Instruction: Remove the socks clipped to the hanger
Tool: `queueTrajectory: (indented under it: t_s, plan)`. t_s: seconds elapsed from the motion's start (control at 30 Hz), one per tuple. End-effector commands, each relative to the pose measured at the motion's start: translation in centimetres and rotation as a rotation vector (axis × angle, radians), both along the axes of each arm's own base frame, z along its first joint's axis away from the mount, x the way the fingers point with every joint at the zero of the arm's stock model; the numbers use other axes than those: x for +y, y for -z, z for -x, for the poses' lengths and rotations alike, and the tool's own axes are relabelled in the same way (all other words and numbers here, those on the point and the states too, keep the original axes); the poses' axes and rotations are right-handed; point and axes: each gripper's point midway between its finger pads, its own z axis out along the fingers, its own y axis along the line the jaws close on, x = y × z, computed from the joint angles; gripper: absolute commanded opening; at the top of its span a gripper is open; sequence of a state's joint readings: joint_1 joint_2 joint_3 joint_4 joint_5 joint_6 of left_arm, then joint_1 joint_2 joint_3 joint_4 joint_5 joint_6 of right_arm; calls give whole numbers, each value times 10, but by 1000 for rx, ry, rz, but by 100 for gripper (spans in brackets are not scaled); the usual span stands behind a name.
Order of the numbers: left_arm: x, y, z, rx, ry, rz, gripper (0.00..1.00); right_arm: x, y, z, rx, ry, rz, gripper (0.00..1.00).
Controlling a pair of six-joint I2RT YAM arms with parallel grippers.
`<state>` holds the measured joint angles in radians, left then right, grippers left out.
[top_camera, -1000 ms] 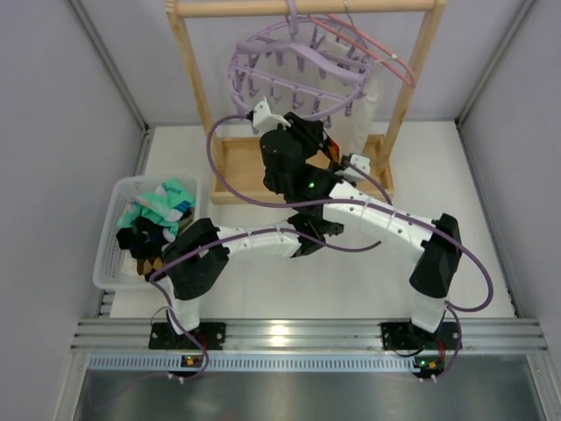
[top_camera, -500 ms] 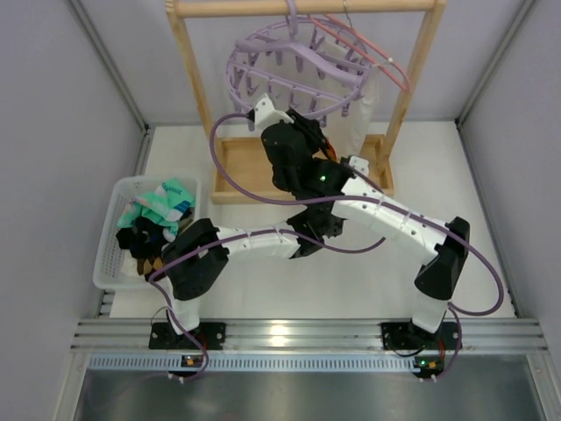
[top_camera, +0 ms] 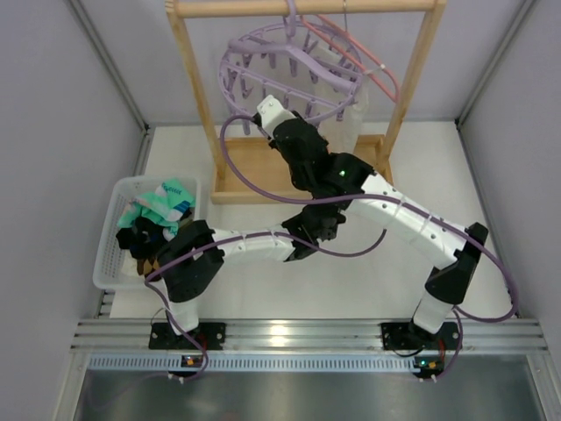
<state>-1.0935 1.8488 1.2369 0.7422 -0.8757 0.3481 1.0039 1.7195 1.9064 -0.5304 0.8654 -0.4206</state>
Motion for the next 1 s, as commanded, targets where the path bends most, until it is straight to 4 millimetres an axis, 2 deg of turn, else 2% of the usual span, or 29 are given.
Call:
queueTrajectory:
  t_s: [0.0, 0.13, 0.17, 0.27, 0.4, 0.53, 0.6, 0.63, 0.67, 0.7, 0.73, 0.77, 0.8, 0.83, 0.87, 0.93, 0.97]
  plan:
    - [0, -25, 6, -34, 65, 87, 0, -1, -34, 15, 19, -123, -145, 0]
    - [1, -7, 13, -3, 114, 95, 0, 2, -36, 19, 55, -205, -187, 0]
    - [3, 4, 15, 13, 130, 82, 0, 1, -37, 19, 60, -216, -190, 0]
    - [11, 16, 16, 38, 129, 94, 0, -1, -38, 20, 84, -263, -195, 0]
    - [17, 24, 16, 54, 130, 97, 0, 2, -32, 18, 129, -320, -199, 0]
    - [26, 22, 15, 56, 103, 113, 0, 2, -34, 16, 124, -311, -215, 0]
    - [35, 19, 16, 56, 78, 126, 0, 1, -37, 16, 116, -307, -233, 1]
    - [48, 27, 18, 70, 31, 125, 0, -1, -36, 14, 115, -290, -238, 3]
    - [59, 17, 22, 66, 14, 154, 0, -3, -39, 15, 105, -283, -248, 4]
    - [68, 17, 25, 74, -7, 164, 0, -3, -37, 14, 101, -279, -250, 7]
    - [85, 31, 30, 105, -53, 156, 0, -4, -35, 13, 100, -267, -257, 16]
    - [96, 23, 35, 103, -74, 190, 0, -6, -41, 14, 81, -266, -279, 34]
    - [105, 25, 38, 113, -92, 199, 0, -6, -33, 14, 93, -262, -284, 36]
    - [118, 39, 42, 146, -125, 174, 0, -6, -32, 15, 94, -262, -290, 39]
    - [127, 35, 43, 153, -142, 220, 0, -8, -34, 17, 93, -262, -301, 48]
    - [141, 42, 45, 182, -180, 241, 0, -7, -30, 20, 105, -268, -322, 53]
    - [155, 53, 47, 215, -223, 196, 0, -9, -33, 24, 105, -274, -337, 58]
